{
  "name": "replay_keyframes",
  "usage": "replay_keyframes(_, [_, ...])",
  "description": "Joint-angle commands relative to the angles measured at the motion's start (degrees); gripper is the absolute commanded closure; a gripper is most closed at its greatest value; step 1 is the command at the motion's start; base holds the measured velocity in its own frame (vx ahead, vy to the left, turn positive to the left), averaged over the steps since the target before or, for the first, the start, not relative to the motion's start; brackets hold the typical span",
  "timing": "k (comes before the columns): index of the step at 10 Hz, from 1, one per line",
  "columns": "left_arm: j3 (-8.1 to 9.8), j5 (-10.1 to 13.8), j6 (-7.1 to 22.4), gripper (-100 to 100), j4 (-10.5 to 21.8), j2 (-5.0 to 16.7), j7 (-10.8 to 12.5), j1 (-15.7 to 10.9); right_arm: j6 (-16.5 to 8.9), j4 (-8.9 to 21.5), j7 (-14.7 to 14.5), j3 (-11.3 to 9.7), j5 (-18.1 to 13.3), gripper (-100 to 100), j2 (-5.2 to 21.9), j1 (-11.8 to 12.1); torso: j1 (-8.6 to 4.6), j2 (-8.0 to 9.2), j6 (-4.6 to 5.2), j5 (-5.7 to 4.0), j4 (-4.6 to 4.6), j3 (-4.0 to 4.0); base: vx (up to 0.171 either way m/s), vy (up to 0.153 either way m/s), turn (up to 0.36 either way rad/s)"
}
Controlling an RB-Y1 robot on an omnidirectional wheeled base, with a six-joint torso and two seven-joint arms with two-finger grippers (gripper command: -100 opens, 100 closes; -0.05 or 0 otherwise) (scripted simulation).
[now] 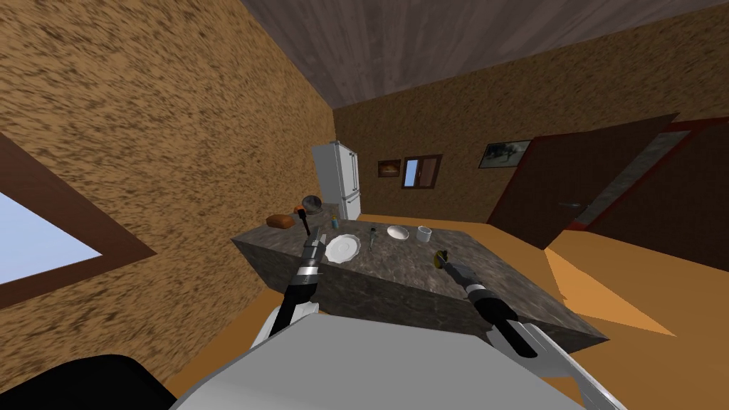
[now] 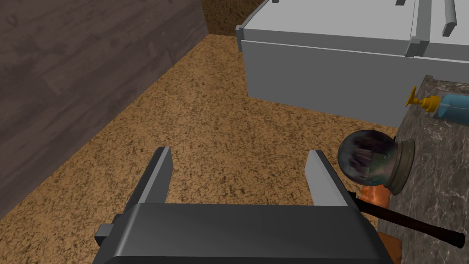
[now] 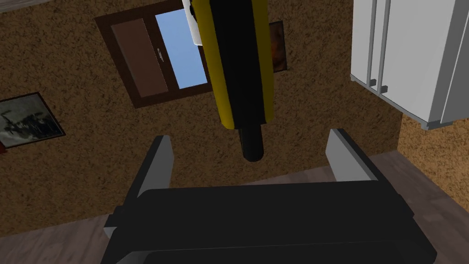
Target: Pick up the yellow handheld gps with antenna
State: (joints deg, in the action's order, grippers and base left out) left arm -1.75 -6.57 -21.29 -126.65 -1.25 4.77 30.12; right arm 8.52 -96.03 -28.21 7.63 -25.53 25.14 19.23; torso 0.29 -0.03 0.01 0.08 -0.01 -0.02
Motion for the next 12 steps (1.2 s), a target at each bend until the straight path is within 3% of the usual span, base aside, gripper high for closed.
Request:
replay_keyframes(1, [0.00, 0.00, 0.00, 0, 0.00, 0.00, 0.00, 0.00, -0.87, 1.69, -0.92, 0.27, -1.10, -100, 1.38, -0.37, 0.00, 0.00, 0.00, 0.00, 0.00, 0.00, 0.013, 0.073, 0.004])
replay_keyframes(5, [0.00, 0.00, 0.00, 0, 0.00, 0.00, 0.00, 0.00, -2.78, 5.98, -3.16, 0.75, -3.86, -100, 4.45, -1.63, -0.07, 0.04, 0.01, -0.01, 0.01, 0.03, 0.005, 0.063, 0.024])
replay_keyframes(6, [0.00, 0.00, 0.00, 0, 0.00, 0.00, 0.00, 0.00, -2.64, 5.21, -2.73, 0.64, -3.44, -100, 4.11, -1.41, -0.09, 0.06, 0.01, -0.02, 0.01, 0.03, 0.002, 0.027, 0.006])
replay_keyframes(7, [0.01, 0.00, 0.00, 0, 0.00, 0.01, 0.00, 0.00, -2.70, 5.31, -2.84, 0.66, -3.50, 0, 4.18, -1.42, -0.19, 0.07, 0.02, -0.03, 0.02, 0.04, 0.000, 0.000, 0.000])
replay_keyframes(8, [0.01, 0.00, 0.00, 0, 0.00, 0.01, 0.00, 0.00, -1.15, 8.16, -4.11, 0.42, -2.32, -100, 4.82, -4.28, -0.27, 0.08, 0.02, -0.05, 0.02, 0.04, -0.050, 0.016, 0.048])
replay_keyframes(9, [0.01, 0.00, 0.00, 0, 0.00, 0.01, 0.00, -0.01, -1.15, 9.74, -4.11, 0.42, -2.32, -100, 4.82, -5.52, -0.26, 0.19, -0.01, -0.06, 0.04, 0.11, -0.064, 0.012, 0.028])
replay_keyframes(11, [0.01, 0.00, 0.00, 0, 0.00, 0.01, 0.00, 0.00, -1.15, 11.09, -4.11, 0.42, -2.32, -100, 4.82, -5.52, -0.29, 0.22, 0.03, -0.06, 0.05, 0.13, -0.022, 0.006, -0.004])
replay_keyframes(12, [0.01, 0.00, 0.00, 0, 0.00, 0.01, 0.00, 0.00, 0.39, 13.37, -5.38, 0.18, -1.15, -100, 5.47, -8.21, -0.30, 0.14, 0.02, -0.06, 0.03, 0.09, -0.043, 0.015, 0.044])
